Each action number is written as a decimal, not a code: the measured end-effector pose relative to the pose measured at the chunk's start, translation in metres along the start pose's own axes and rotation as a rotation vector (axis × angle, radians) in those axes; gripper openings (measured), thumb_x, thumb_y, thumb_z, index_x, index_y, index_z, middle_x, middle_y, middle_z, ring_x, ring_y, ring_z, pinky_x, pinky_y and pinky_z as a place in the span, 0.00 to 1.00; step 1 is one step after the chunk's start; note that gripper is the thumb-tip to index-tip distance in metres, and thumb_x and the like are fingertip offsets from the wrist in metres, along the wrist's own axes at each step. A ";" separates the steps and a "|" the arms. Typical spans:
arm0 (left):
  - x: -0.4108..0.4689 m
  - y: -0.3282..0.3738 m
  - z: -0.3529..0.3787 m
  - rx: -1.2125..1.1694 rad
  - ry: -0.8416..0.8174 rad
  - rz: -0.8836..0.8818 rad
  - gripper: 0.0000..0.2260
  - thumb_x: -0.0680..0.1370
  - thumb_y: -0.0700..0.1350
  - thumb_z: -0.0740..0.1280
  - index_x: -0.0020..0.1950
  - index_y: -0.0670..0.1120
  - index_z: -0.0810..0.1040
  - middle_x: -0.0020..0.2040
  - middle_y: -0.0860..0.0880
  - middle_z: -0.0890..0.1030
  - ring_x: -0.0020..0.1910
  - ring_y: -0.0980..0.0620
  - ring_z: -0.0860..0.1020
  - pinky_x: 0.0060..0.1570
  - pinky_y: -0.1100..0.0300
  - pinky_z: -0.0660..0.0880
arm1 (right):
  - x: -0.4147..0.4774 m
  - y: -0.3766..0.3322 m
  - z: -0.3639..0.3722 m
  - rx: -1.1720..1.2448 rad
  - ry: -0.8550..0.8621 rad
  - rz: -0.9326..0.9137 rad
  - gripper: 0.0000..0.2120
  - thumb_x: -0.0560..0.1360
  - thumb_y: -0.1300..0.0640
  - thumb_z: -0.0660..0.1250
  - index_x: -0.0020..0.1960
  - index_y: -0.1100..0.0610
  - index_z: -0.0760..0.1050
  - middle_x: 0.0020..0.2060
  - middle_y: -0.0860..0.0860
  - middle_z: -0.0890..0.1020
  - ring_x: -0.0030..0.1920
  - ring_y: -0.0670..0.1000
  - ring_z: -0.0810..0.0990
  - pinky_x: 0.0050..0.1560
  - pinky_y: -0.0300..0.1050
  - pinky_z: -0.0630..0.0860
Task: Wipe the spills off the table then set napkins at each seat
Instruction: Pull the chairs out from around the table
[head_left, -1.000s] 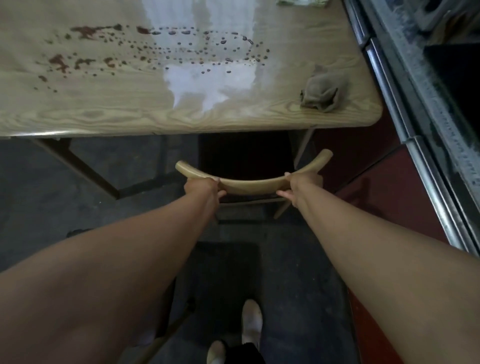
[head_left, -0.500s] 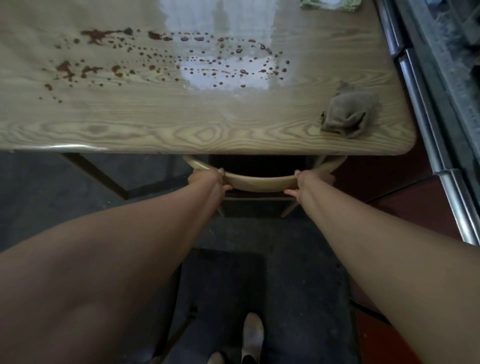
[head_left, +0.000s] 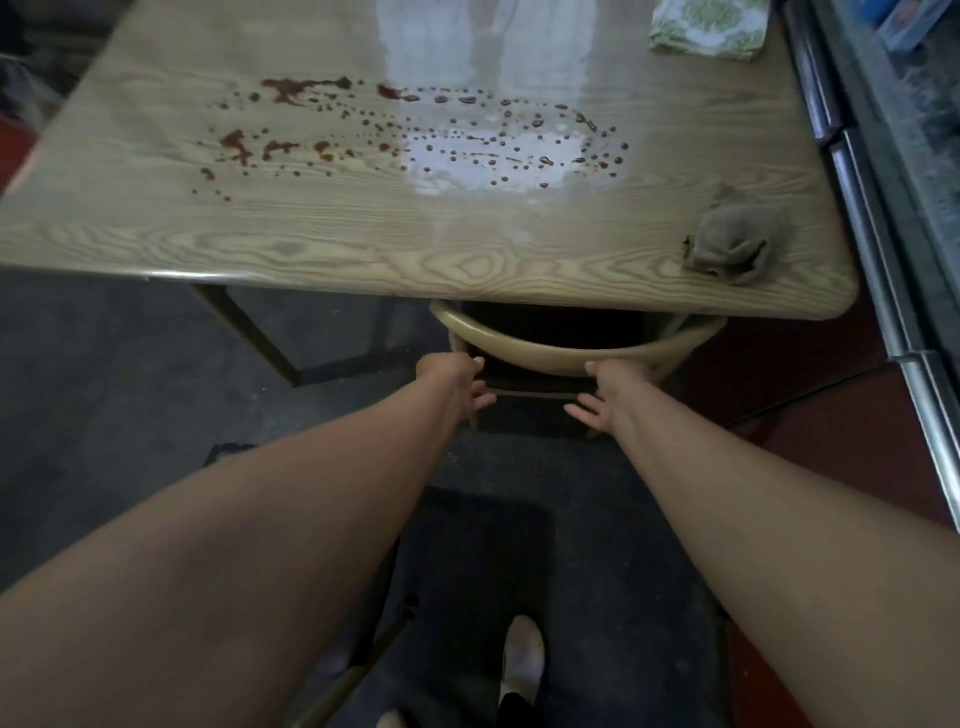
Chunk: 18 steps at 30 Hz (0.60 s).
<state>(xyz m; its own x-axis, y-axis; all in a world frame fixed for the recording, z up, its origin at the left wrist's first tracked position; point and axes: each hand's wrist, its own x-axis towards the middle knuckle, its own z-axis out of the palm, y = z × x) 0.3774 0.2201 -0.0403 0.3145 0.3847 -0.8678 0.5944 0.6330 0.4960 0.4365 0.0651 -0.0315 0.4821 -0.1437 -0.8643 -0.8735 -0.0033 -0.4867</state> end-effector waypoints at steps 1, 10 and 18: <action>-0.009 -0.002 -0.016 -0.006 -0.004 -0.001 0.11 0.78 0.31 0.60 0.57 0.40 0.76 0.51 0.45 0.81 0.54 0.44 0.81 0.37 0.50 0.80 | -0.013 0.009 0.003 -0.024 -0.022 0.010 0.17 0.78 0.64 0.63 0.67 0.58 0.70 0.62 0.58 0.75 0.58 0.57 0.78 0.48 0.57 0.80; -0.072 -0.034 -0.177 0.151 -0.028 0.095 0.18 0.80 0.31 0.54 0.64 0.42 0.75 0.50 0.45 0.80 0.43 0.51 0.80 0.39 0.61 0.75 | -0.140 0.116 0.057 -0.178 -0.101 0.001 0.07 0.78 0.66 0.62 0.45 0.59 0.76 0.36 0.53 0.77 0.37 0.49 0.78 0.38 0.44 0.78; -0.116 -0.080 -0.355 0.238 0.003 0.126 0.09 0.81 0.39 0.58 0.56 0.50 0.74 0.41 0.50 0.78 0.34 0.55 0.76 0.34 0.62 0.68 | -0.250 0.262 0.113 -0.236 -0.131 0.088 0.10 0.76 0.61 0.68 0.56 0.57 0.76 0.47 0.52 0.79 0.48 0.50 0.80 0.37 0.48 0.75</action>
<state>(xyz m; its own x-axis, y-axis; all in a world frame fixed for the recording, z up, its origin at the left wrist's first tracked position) 0.0309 0.3638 0.0312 0.3949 0.4530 -0.7993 0.7078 0.4046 0.5790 0.0944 0.2121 0.0422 0.3949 -0.0246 -0.9184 -0.8966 -0.2286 -0.3794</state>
